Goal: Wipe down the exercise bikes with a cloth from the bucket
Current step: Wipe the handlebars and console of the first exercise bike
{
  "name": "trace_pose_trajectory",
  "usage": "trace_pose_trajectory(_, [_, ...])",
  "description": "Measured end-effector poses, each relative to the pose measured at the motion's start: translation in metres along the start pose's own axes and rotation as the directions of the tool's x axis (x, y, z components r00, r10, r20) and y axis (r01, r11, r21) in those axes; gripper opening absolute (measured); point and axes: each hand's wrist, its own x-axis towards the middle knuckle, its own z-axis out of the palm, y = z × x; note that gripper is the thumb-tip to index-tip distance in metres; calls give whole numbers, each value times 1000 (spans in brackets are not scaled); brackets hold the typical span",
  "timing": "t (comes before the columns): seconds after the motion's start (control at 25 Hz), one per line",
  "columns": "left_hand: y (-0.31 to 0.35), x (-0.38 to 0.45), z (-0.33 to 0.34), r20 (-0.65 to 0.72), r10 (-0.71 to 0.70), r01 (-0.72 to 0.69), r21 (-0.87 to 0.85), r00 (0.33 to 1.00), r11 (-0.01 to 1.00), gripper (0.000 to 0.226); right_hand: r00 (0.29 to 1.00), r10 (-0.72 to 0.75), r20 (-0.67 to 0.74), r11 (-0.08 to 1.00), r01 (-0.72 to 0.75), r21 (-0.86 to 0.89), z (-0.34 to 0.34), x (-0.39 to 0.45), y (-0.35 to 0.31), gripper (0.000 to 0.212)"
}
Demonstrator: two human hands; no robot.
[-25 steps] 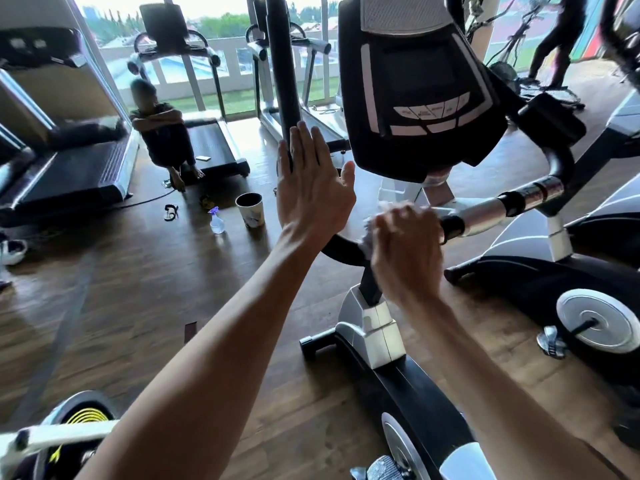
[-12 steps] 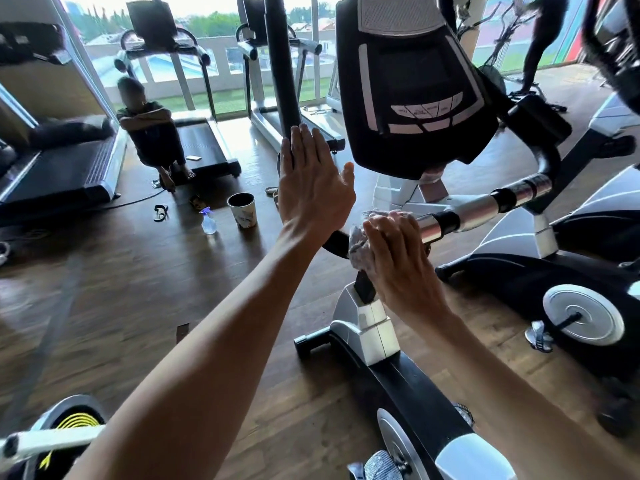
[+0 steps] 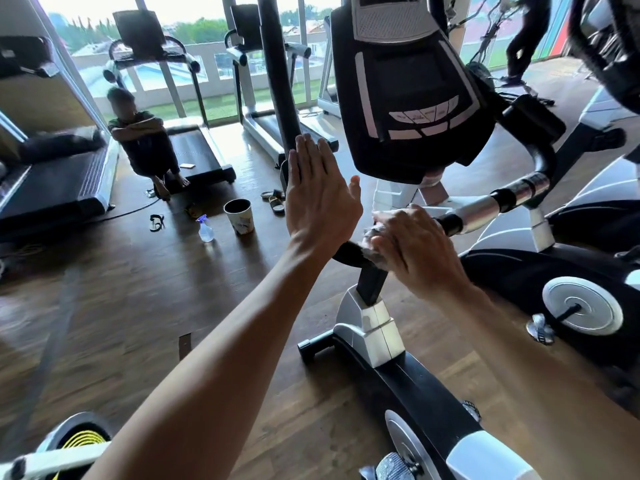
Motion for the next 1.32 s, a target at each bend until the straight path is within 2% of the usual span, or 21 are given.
trace_pose_trajectory(0.04, [0,-1,1,-1,3,-3,-6,1000,1000,80,999,38,21,999,-38,-1,-6,3,19,63])
trace_pose_trajectory(0.08, [2,-2,2,-2,1,-1,-3,1000,1000,80,989,144,18,989,-145,16,-11,6,37,65])
trace_pose_trajectory(0.16, [6,-2,2,-8,-17,17,9,1000,1000,80,942,334,-22,942,-333,36,-13,8,36,56])
trace_pose_trajectory(0.2, [8,-1,3,-10,-28,28,13,1000,1000,78,939,340,-46,941,-339,12,-7,7,20,49])
trace_pose_trajectory(0.28, [10,0,5,-28,-42,43,23,999,999,76,980,179,-82,984,-178,12,5,-1,-13,40])
trace_pose_trajectory(0.36, [9,-1,5,-44,-32,33,26,999,999,75,998,10,-66,1000,-8,30,-3,-3,-8,49])
trace_pose_trajectory(0.44, [9,-2,7,-52,-26,29,44,998,999,74,993,114,14,992,-114,47,-15,11,18,62])
trace_pose_trajectory(0.52, [10,-3,7,-57,-35,39,61,998,997,72,963,258,72,966,-259,-6,-16,19,28,61])
trace_pose_trajectory(0.6, [11,-2,7,-60,-50,53,62,997,997,72,966,246,80,969,-242,-53,-12,22,30,57])
trace_pose_trajectory(0.68, [12,-4,8,-66,-53,57,56,996,997,72,961,226,160,974,-221,-49,-19,28,39,55])
trace_pose_trajectory(0.8, [16,-7,9,-88,-69,73,42,994,996,72,913,301,275,953,-298,-53,-30,41,54,51])
trace_pose_trajectory(0.88, [20,-10,11,-115,-103,106,19,988,994,71,940,305,152,952,-307,-14,-22,31,53,44])
trace_pose_trajectory(0.96, [31,-20,16,-171,-137,138,-10,976,990,70,978,209,20,975,-210,71,-18,8,50,39])
trace_pose_trajectory(1.04, [47,-34,22,-235,-164,153,-64,958,986,73,992,126,31,989,-128,67,-16,6,67,36])
trace_pose_trajectory(1.16, [63,-46,29,-260,-214,191,-112,942,975,78,961,232,149,973,-229,-38,-13,31,75,43])
trace_pose_trajectory(1.24, [64,-47,31,-253,-214,195,-97,944,976,80,973,210,92,977,-211,4,-12,24,73,43])
trace_pose_trajectory(1.32, [62,-47,32,-262,-201,188,-74,944,979,82,998,70,-5,986,-68,151,-16,0,73,42])
